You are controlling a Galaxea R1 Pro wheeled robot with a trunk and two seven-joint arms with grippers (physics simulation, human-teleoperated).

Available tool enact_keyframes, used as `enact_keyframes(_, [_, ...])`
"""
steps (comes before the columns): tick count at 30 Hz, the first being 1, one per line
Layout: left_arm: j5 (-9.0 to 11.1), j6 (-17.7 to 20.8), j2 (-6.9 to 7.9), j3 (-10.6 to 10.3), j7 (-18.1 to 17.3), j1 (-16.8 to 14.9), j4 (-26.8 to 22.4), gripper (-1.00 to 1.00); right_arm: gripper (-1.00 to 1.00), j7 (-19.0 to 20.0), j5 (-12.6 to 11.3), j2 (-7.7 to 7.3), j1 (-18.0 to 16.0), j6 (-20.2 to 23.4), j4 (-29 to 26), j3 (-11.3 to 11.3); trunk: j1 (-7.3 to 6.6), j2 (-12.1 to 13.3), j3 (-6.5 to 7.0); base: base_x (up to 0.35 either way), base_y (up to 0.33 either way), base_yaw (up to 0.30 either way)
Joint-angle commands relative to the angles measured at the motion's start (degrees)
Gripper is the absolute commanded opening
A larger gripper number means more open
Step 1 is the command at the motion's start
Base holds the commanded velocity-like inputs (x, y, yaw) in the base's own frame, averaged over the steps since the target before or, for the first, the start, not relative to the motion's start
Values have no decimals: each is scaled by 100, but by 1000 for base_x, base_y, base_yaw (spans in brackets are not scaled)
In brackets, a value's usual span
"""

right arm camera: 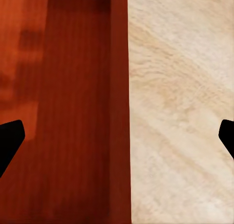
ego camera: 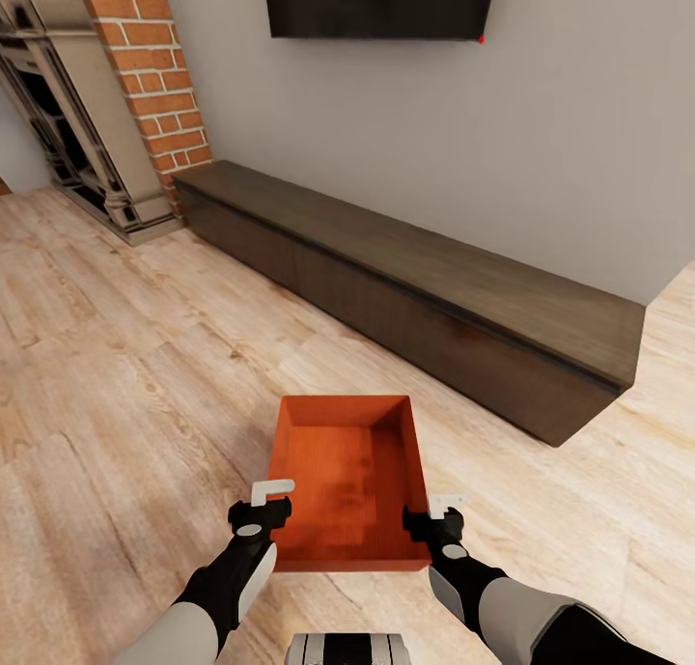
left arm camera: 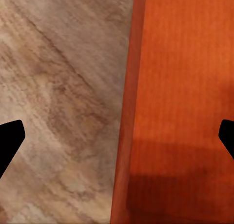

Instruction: Move the two storage containers from the living room to the garage. In the garage, place one container on the floor and stack the other container on top of it (either order is fine).

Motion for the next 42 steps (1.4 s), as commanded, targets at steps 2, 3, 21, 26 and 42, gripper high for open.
enact_keyframes(2, [42, 33, 6, -47, 50, -1, -11, 100, 100, -18, -44, 2, -4, -39, 3, 50, 43, -83, -40, 0, 0, 0])
enact_keyframes(3, [42, 33, 6, -47, 50, -1, -11, 100, 100, -18, -44, 2, -4, -53, 3, 50, 65, -123, -58, 0, 0, 0])
enact_keyframes(21, [42, 25, 6, -47, 58, -1, -11, 100, 100, -18, -44, 7, -3, -77, 3, 50, 240, -442, -202, 0, 0, 0])
enact_keyframes(26, [42, 25, 7, -47, 59, -1, -11, 100, 100, -18, -44, 5, -3, -77, 3, 50, 240, -442, -202, 0, 0, 0])
enact_keyframes(42, [42, 33, 9, -47, 59, -1, -10, 100, 100, -13, -44, 10, -3, -77, 3, 53, 240, -442, -202, 0, 0, 0])
